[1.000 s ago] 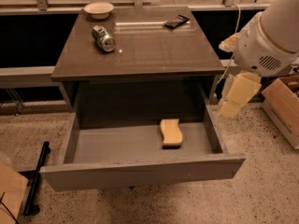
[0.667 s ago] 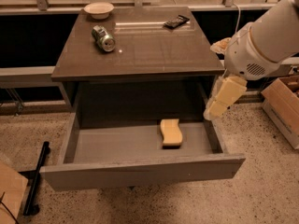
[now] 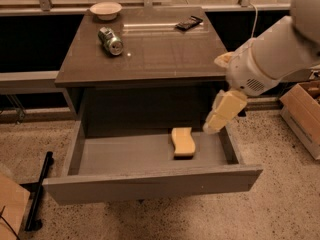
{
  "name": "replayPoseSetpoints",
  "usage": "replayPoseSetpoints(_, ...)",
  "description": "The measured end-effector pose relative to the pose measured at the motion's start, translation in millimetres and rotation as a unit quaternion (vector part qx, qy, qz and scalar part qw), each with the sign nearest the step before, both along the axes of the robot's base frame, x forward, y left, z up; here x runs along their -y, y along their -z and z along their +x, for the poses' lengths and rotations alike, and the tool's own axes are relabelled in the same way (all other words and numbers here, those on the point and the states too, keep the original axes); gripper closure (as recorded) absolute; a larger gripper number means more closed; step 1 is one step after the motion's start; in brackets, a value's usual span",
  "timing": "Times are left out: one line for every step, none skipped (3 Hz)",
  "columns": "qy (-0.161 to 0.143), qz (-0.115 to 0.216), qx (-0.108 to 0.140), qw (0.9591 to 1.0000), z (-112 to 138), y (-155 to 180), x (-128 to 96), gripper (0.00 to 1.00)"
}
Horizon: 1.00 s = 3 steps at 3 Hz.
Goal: Pick sponge from top drawer and place on counter
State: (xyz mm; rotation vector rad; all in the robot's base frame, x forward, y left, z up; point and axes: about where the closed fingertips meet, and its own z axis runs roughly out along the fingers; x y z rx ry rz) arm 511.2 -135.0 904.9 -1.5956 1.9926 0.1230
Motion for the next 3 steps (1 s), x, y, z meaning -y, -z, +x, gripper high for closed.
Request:
replayPoseSetpoints(0.005,0.034,-0.02,0.9992,13,43,-15,0.0)
replayPoseSetpoints(0.001,0.054,-0.041,0.9977,28,86,-27,0.0)
replayPoseSetpoints(-0.007,0.076,-0.065,0.995,42,133,-38,0.0)
